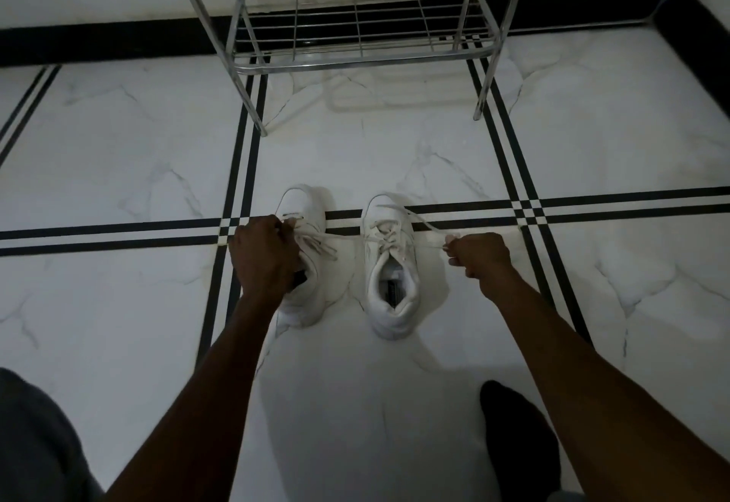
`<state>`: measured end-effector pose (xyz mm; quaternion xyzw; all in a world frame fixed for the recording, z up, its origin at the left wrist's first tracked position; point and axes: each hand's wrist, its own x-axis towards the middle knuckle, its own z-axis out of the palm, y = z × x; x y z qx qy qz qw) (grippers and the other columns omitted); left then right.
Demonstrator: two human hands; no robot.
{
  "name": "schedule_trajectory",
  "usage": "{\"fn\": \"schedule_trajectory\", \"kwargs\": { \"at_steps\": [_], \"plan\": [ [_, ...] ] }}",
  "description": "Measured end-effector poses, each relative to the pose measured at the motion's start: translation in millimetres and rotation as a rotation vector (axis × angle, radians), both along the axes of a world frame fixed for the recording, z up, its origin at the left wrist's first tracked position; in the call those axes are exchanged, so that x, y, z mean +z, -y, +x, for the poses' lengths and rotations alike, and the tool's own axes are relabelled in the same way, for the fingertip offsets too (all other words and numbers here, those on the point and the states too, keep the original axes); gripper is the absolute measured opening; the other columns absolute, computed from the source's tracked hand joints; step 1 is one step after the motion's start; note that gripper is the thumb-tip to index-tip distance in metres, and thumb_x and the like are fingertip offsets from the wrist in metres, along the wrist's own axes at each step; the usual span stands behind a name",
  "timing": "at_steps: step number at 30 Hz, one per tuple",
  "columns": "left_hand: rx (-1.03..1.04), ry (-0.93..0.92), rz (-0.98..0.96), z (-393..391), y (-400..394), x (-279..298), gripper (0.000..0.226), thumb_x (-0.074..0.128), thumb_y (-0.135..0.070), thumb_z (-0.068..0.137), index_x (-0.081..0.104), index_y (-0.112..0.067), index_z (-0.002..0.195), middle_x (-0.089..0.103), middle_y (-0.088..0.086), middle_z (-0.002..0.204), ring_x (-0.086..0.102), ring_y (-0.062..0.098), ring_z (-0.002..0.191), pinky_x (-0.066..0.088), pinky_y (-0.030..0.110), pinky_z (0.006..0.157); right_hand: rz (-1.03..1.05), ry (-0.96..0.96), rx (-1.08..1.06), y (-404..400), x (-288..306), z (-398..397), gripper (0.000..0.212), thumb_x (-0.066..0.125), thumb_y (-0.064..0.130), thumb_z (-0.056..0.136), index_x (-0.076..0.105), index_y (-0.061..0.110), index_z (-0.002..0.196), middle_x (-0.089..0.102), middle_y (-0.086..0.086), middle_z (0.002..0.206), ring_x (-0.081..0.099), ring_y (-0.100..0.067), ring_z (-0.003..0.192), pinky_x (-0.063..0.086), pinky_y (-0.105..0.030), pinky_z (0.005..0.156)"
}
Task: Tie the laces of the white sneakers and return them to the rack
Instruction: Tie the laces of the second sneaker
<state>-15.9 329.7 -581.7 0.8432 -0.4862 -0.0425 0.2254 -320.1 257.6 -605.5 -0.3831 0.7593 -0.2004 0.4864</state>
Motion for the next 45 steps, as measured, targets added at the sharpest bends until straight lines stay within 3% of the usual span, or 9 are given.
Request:
{"fn": "schedule_trajectory", "kwargs": {
  "at_steps": [4,7,13,17,27,33,37,41,45],
  "plan": [
    [-0.054,0.048,-0.011,-22.1,1.3,-0.3,0.027,0.062,-0.032,0.097,0.068,-0.009,0.108,0.065,0.017,0.114,0.052,0.039,0.117,0.035,0.051,0.102,-0.209,-0.097,0.136,-4.1,12.7,8.3,0.035,0.075,0.039,0.084,0.067,0.006,0.076,0.076,-0.019,0.092,0.072,-0.026,0.081,0.057,-0.035,0.071],
    [-0.247,0.062,-0.061,-41.3,5.1,-2.3,0.034,0.069,-0.023,0.092,0.064,-0.012,0.124,0.06,0.013,0.132,0.045,0.037,0.131,0.034,0.053,0.112,-0.426,-0.219,0.247,0.2,19.9,13.1,0.043,0.086,0.034,0.072,0.062,0.007,0.096,0.068,-0.015,0.104,0.066,-0.027,0.094,0.056,-0.039,0.081],
    [-0.599,-0.019,0.079,-75.1,16.3,-26.1,0.023,0.067,-0.016,0.086,0.076,-0.019,0.106,0.076,0.005,0.11,0.064,0.032,0.113,0.049,0.049,0.098,-0.533,-0.267,0.77,1.4,13.0,26.0,0.035,0.083,0.018,0.074,0.074,0.018,0.108,0.059,-0.015,0.128,0.051,-0.031,0.123,0.037,-0.037,0.108],
    [-0.485,-0.132,0.146,-81.2,17.2,-23.3,0.016,0.06,-0.023,0.092,0.073,-0.018,0.099,0.077,0.002,0.097,0.062,0.033,0.102,0.05,0.049,0.09,-0.51,-0.196,0.755,-6.8,16.9,31.5,0.011,0.073,0.01,0.085,0.076,0.013,0.095,0.072,-0.009,0.108,0.063,-0.019,0.101,0.05,-0.037,0.094],
    [-0.428,0.305,0.269,-71.8,-3.5,-9.2,0.023,0.06,-0.003,0.078,0.065,-0.017,0.096,0.074,0.007,0.089,0.055,0.034,0.107,0.036,0.047,0.091,-0.513,-0.594,0.731,-22.6,7.7,27.9,0.002,0.076,0.018,0.081,0.077,0.016,0.081,0.077,-0.003,0.084,0.072,-0.024,0.084,0.056,-0.04,0.079],
    [-0.492,-0.072,0.166,-72.4,4.7,-23.2,0.03,0.062,-0.008,0.091,0.066,-0.019,0.118,0.077,0.001,0.11,0.057,0.032,0.113,0.045,0.045,0.092,-0.429,-0.291,0.695,-14.7,5.0,22.4,0.017,0.07,0.012,0.086,0.071,0.022,0.099,0.074,0.0,0.093,0.069,-0.018,0.089,0.056,-0.041,0.08],
    [-0.371,-0.337,0.141,-82.4,5.2,-24.0,0.02,0.066,-0.024,0.091,0.077,-0.029,0.107,0.079,-0.007,0.103,0.071,0.022,0.1,0.054,0.048,0.091,-0.489,-0.151,0.65,-13.2,8.3,25.3,0.013,0.074,0.011,0.084,0.078,0.011,0.097,0.077,-0.007,0.093,0.066,-0.01,0.08,0.047,-0.012,0.072],
    [-0.33,-0.288,0.13,-82.9,4.0,-24.6,0.01,0.066,-0.027,0.09,0.073,-0.024,0.085,0.077,-0.003,0.087,0.07,0.026,0.089,0.052,0.047,0.088,-0.54,-0.137,0.61,-12.6,9.9,27.2,0.009,0.077,0.006,0.08,0.08,0.006,0.089,0.078,-0.01,0.088,0.066,-0.011,0.078,0.044,-0.008,0.07],
    [-0.434,-0.054,0.141,-92.7,-0.7,-25.0,0.01,0.057,-0.008,0.091,0.062,-0.011,0.099,0.07,0.01,0.099,0.057,0.033,0.102,0.046,0.041,0.081,-0.563,-0.24,0.646,-12.2,9.7,32.9,0.01,0.074,0.003,0.082,0.08,0.006,0.089,0.077,-0.012,0.09,0.066,-0.016,0.079,0.047,-0.022,0.077]
  ]
}}
